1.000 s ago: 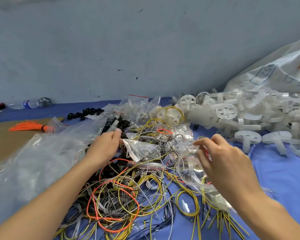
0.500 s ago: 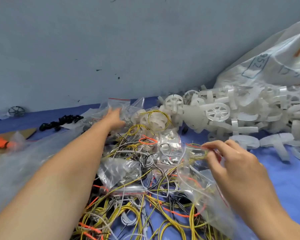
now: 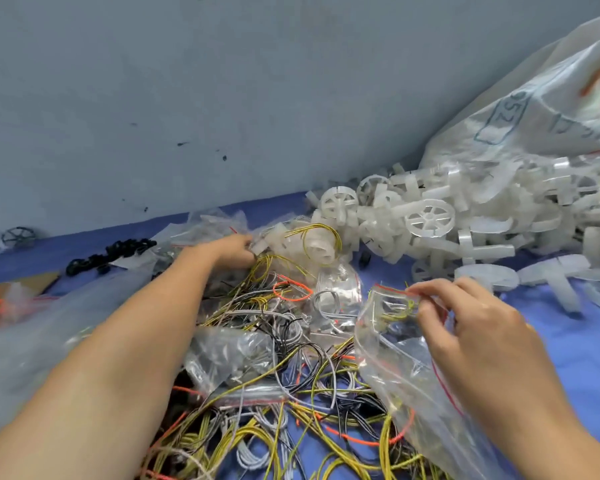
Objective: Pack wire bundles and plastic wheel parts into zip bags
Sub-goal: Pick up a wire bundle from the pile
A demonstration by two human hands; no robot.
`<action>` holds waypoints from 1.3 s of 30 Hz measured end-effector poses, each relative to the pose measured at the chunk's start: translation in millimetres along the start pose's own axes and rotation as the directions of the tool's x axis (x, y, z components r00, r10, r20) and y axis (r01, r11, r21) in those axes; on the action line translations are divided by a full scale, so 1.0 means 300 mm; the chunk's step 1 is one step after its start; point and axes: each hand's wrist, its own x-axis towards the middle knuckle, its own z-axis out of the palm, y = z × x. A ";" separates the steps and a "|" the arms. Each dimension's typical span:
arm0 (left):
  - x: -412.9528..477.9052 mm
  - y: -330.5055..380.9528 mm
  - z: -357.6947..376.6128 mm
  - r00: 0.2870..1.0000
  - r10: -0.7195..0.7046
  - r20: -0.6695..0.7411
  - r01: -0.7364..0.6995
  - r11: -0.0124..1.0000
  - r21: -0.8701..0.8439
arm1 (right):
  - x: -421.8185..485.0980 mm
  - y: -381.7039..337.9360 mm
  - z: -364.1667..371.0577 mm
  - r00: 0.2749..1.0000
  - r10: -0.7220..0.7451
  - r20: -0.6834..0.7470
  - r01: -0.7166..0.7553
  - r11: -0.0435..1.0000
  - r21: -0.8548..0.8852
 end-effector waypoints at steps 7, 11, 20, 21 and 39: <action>-0.267 0.002 0.040 0.992 0.129 0.011 -0.128 0.989 -0.077 | -0.004 -0.053 -0.025 1.000 -0.005 0.002 0.004 0.997 0.072; -0.397 -0.001 0.061 0.986 0.167 -0.007 -0.167 0.982 -0.086 | -0.018 -0.081 -0.035 1.000 -0.024 0.018 0.023 0.998 0.060; -0.622 0.016 -0.007 0.933 0.058 -0.356 -0.211 0.888 -0.409 | -0.024 -0.109 -0.070 0.999 -0.047 0.016 0.046 0.995 0.090; -0.649 0.013 -0.024 0.911 0.028 -0.411 -0.225 0.869 -0.441 | -0.025 -0.114 -0.074 0.998 -0.055 0.019 0.053 0.994 0.091; -0.928 -0.008 -0.020 0.896 -0.047 -0.441 -0.022 0.988 -0.150 | -0.104 -0.168 -0.081 0.984 -0.176 0.019 0.176 0.984 -0.004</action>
